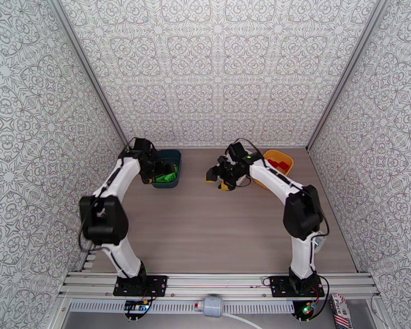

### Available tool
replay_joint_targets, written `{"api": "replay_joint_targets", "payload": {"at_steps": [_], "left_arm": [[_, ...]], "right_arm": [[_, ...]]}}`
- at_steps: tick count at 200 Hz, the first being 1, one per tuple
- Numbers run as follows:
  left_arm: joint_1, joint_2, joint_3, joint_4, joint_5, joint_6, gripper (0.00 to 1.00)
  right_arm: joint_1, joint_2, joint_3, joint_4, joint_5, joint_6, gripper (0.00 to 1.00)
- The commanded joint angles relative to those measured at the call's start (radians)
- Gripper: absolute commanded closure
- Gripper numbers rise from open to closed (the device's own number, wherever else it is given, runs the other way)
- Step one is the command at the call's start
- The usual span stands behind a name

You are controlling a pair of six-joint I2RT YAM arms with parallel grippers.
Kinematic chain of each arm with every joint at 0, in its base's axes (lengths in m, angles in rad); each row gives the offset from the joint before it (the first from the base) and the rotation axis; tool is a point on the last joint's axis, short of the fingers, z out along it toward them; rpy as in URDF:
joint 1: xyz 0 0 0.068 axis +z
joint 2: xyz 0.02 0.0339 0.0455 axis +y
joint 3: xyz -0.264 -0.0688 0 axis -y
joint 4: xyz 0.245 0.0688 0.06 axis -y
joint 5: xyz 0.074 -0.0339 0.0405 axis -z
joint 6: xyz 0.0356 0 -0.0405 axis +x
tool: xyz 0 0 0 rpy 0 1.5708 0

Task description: Sort the legos into containers by color

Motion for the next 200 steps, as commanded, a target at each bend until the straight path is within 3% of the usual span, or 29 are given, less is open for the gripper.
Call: {"api": "replay_joint_targets", "payload": {"at_steps": [1, 50, 68, 85, 106, 112, 117, 130, 140, 168, 184, 200], "left_arm": [[-0.014, -0.168, -0.108, 0.09, -0.045, 0.024, 0.01], [0.016, -0.441, -0.278, 0.2, -0.174, 0.029, 0.01], [0.041, -0.501, -0.317, 0.263, -0.167, 0.027, 0.01], [0.04, -0.578, -0.386, 0.387, -0.249, 0.03, 0.01], [0.025, -0.688, -0.536, 0.649, -0.392, 0.058, 0.01], [0.026, -0.723, -0.61, 0.776, -0.394, 0.071, 0.01], [0.026, -0.75, -0.689, 0.902, -0.383, 0.089, 0.01], [0.033, -0.808, -0.892, 1.253, -0.307, 0.133, 0.01], [0.061, -0.822, -0.904, 1.237, -0.254, 0.134, 0.01], [0.054, -0.767, -0.889, 1.029, -0.385, 0.195, 0.01], [0.035, -0.755, -1.026, 1.185, -0.441, 0.286, 0.01], [0.029, -0.711, -1.19, 1.47, -0.49, 0.334, 0.01]], "right_arm": [[-0.037, -0.082, -0.07, -0.052, 0.118, -0.075, 0.17], [-0.158, -0.282, -0.19, -0.074, 0.3, -0.135, 0.18], [-0.187, -0.366, -0.195, -0.087, 0.437, -0.156, 0.19], [-0.196, -0.472, -0.222, -0.051, 0.605, -0.173, 0.17], [-0.208, -0.62, -0.32, 0.107, 0.731, -0.223, 0.15], [-0.206, -0.661, -0.372, 0.18, 0.763, -0.252, 0.13], [-0.206, -0.69, -0.422, 0.235, 0.782, -0.28, 0.02], [-0.206, -0.773, -0.569, 0.408, 0.878, -0.314, 0.01], [-0.208, -0.835, -0.69, 0.524, 0.949, -0.309, 0.01], [-0.22, -0.891, -0.877, 0.726, 1.097, -0.332, 0.01], [-0.223, -0.839, -0.919, 0.762, 1.155, -0.368, 0.01], [-0.225, -0.776, -0.973, 0.852, 1.169, -0.441, 0.01]]}}
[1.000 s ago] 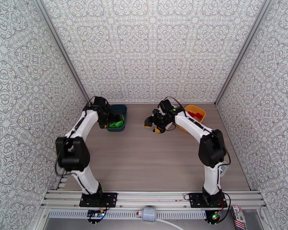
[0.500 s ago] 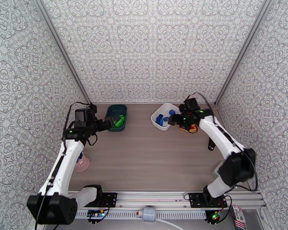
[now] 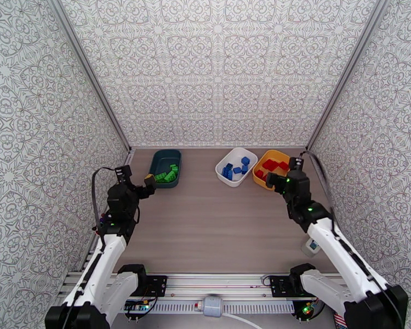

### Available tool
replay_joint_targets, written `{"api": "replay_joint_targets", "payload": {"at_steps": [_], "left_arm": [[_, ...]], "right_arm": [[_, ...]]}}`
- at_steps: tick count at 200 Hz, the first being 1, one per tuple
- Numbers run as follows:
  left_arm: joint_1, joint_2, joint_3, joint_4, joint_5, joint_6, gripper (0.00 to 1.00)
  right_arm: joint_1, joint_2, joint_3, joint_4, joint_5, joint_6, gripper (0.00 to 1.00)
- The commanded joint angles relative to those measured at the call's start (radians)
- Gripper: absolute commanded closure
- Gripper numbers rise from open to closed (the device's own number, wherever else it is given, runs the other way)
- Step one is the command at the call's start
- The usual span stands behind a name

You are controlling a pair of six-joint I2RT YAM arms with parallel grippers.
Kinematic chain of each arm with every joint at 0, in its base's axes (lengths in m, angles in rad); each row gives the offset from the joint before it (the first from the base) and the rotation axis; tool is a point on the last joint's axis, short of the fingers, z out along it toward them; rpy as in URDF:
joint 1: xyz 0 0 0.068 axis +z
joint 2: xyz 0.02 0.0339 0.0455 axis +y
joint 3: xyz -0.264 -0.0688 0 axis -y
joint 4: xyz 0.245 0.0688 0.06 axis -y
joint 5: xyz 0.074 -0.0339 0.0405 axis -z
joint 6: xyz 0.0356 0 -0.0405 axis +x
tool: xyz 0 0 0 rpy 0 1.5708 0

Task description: Sort the legos into containers by color

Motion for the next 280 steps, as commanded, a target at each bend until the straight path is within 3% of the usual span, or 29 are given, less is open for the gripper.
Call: {"api": "replay_joint_targets", "payload": {"at_steps": [1, 25, 68, 110, 133, 150, 165, 182, 212, 280], "left_arm": [[-0.01, 0.057, -0.201, 0.34, -0.112, 0.13, 0.01], [-0.008, 0.171, -0.227, 0.393, -0.151, 0.12, 0.01], [-0.024, 0.45, -0.237, 0.771, -0.134, 0.112, 0.01], [-0.046, 0.701, -0.252, 1.042, -0.147, 0.145, 0.01], [-0.025, 0.662, -0.236, 0.946, -0.108, 0.117, 0.01], [0.003, 0.656, -0.227, 0.927, -0.067, 0.099, 0.01], [0.049, 0.65, -0.182, 0.829, -0.022, 0.057, 0.01], [0.047, 0.645, -0.095, 0.654, -0.011, 0.057, 0.01], [0.014, 0.651, -0.093, 0.662, -0.082, 0.078, 0.01], [0.001, 0.653, -0.097, 0.669, -0.108, 0.085, 0.01]], "right_arm": [[-0.008, 0.07, -0.07, 0.219, 0.122, -0.115, 0.01], [-0.019, 0.154, -0.17, 0.441, 0.134, -0.206, 0.01], [-0.072, 0.313, -0.243, 0.711, 0.056, -0.284, 0.01], [-0.159, 0.403, -0.312, 0.893, -0.052, -0.233, 0.01], [-0.176, 0.39, -0.385, 1.007, -0.146, -0.247, 0.01], [-0.178, 0.454, -0.473, 1.248, -0.199, -0.281, 0.01], [-0.179, 0.439, -0.405, 1.08, -0.162, -0.254, 0.01], [-0.203, 0.438, -0.399, 1.066, -0.19, -0.236, 0.01], [-0.203, 0.436, -0.411, 1.096, -0.188, -0.242, 0.01], [-0.203, 0.437, -0.41, 1.091, -0.187, -0.24, 0.01]]}}
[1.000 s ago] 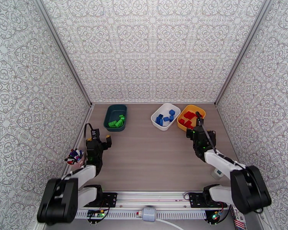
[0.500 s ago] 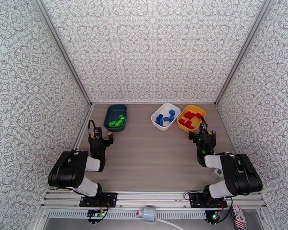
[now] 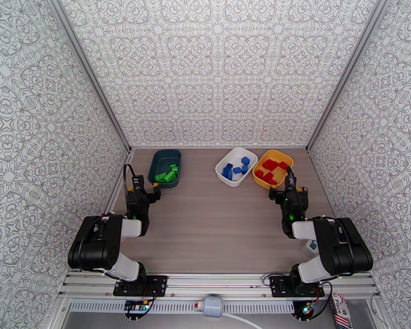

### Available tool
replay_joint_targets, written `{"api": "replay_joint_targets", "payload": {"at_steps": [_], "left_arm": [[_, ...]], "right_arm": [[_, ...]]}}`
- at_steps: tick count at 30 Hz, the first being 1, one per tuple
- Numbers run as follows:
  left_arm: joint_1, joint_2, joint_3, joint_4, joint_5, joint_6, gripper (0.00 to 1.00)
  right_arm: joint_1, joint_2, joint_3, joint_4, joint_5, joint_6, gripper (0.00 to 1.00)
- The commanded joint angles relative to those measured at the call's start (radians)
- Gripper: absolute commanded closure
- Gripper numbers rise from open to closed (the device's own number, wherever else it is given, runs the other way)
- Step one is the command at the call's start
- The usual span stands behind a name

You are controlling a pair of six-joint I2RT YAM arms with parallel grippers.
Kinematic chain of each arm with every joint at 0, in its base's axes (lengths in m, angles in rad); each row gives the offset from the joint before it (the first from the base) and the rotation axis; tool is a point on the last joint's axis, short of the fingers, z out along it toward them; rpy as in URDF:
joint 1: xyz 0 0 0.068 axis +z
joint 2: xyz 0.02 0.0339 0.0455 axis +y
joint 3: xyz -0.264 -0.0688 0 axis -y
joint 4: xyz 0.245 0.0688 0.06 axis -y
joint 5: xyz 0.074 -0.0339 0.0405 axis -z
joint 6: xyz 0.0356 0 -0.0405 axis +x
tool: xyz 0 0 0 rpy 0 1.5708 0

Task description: Sort the legos into containers by color

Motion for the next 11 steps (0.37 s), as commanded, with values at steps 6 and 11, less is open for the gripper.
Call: {"api": "replay_joint_targets", "payload": {"at_steps": [6, 11], "left_arm": [[-0.009, -0.01, 0.008, -0.021, -0.028, 0.002, 0.01], [-0.008, -0.01, 0.008, -0.023, -0.027, 0.001, 0.01]], "right_arm": [[-0.032, 0.011, 0.056, -0.05, -0.148, -0.003, 0.01], [-0.033, -0.006, 0.031, -0.018, -0.179, -0.021, 0.01]]}}
